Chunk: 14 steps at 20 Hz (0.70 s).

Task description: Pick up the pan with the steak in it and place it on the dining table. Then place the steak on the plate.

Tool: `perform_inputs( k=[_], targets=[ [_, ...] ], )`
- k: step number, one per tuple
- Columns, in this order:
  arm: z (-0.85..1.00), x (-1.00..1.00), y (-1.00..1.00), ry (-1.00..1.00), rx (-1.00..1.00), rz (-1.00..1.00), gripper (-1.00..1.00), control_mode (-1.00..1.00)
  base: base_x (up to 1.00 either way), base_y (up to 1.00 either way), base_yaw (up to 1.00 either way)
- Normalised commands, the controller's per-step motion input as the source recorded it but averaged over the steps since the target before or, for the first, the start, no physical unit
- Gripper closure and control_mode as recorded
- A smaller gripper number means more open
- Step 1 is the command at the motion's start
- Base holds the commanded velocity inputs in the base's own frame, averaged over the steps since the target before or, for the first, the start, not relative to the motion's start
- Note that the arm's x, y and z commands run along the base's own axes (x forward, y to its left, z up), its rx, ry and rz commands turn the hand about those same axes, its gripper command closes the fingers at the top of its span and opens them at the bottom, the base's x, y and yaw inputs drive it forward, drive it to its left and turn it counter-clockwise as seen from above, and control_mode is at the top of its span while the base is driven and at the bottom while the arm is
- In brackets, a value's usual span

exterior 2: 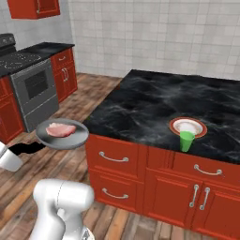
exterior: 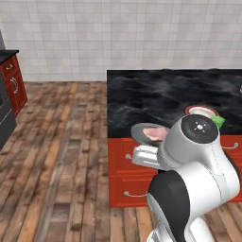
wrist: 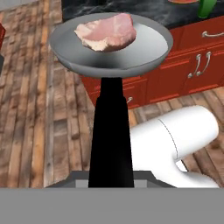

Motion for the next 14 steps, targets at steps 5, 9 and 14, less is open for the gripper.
perform_inputs(
  k=[5,9,14],
  targets=[
    [0.0,0.0,0.0,0.0,0.0,0.0,1.0,1.0,0.18,-0.76,0.02],
    [0.0,0.0,0.0,0.0,0.0,0.0,1.0,1.0,0.05,-0.13,0.04],
    [0.0,0.0,0.0,0.0,0.0,0.0,1.0,1.0,0.21,-0.15,0.0]
  ],
)
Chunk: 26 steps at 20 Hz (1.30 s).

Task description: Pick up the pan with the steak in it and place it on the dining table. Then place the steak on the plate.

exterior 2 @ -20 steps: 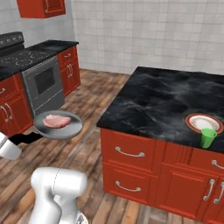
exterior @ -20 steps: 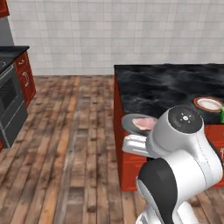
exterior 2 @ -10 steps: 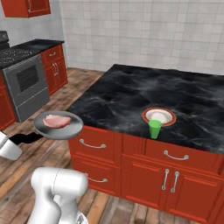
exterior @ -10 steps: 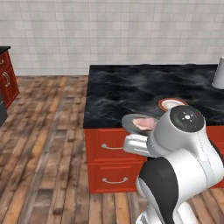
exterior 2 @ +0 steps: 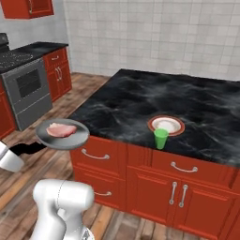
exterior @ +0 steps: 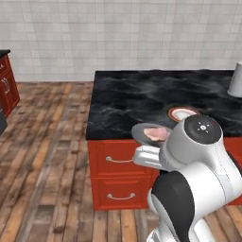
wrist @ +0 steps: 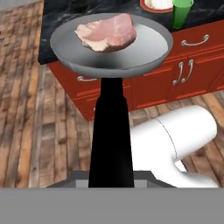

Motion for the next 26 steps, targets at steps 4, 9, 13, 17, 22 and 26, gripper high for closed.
perform_inputs(
  k=[4,9,13,17,22,26],
  targets=[
    [0.0,0.0,0.0,0.0,0.0,0.0,1.0,1.0,0.67,-0.35,0.01],
    [0.0,0.0,0.0,0.0,0.0,0.0,1.0,1.0,0.64,-0.38,0.02],
    [0.0,0.0,0.0,0.0,0.0,0.0,1.0,1.0,0.36,-0.38,0.04],
    [0.0,0.0,0.0,0.0,0.0,0.0,1.0,1.0,0.02,-0.43,0.03],
    [0.0,0.0,0.0,0.0,0.0,0.0,1.0,1.0,0.0,-0.38,0.01],
    [0.0,0.0,0.0,0.0,0.0,0.0,1.0,1.0,0.17,-0.06,0.0]
  ],
)
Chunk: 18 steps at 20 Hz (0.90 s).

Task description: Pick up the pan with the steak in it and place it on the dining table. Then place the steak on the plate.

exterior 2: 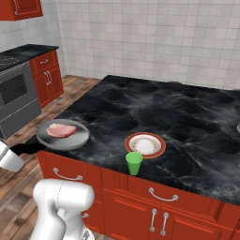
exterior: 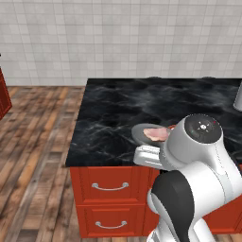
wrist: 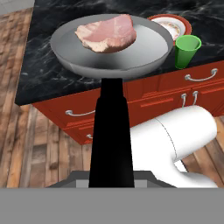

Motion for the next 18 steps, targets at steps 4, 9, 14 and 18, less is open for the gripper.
perform_inputs(
  k=[4,9,14,18],
  targets=[
    [0.0,0.0,0.0,0.0,0.0,0.0,1.0,1.0,0.48,-0.22,0.0],
    [-0.22,0.24,-0.15,0.0,0.0,0.0,1.0,-1.0,0.18,-0.07,0.0],
    [-0.35,0.47,-0.16,0.0,-0.02,0.0,1.0,-1.0,0.0,0.0,0.0],
    [-0.38,0.44,-0.17,0.0,-0.02,0.0,1.0,-1.0,0.0,0.0,0.0]
  ],
)
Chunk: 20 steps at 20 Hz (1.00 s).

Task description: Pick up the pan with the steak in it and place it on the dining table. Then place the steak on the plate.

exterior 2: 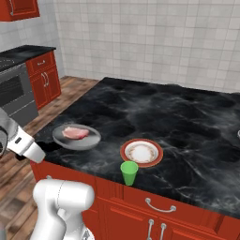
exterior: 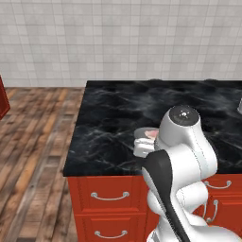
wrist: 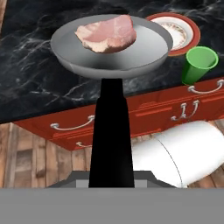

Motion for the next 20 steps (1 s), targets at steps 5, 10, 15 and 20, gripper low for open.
perform_inputs(
  k=[5,10,15,20],
  targets=[
    [-0.38,0.57,-0.09,0.0,-0.01,0.0,1.0,-1.0,0.0,0.0,0.0],
    [-0.42,0.73,-0.04,0.0,0.0,0.0,1.0,-1.0,0.0,0.0,0.0],
    [-0.51,0.73,0.03,-0.03,-0.01,0.0,1.0,-1.0,0.0,0.0,0.0],
    [-0.5,0.64,0.02,-0.07,-0.03,0.0,1.0,-1.0,0.0,0.0,0.0]
  ],
)
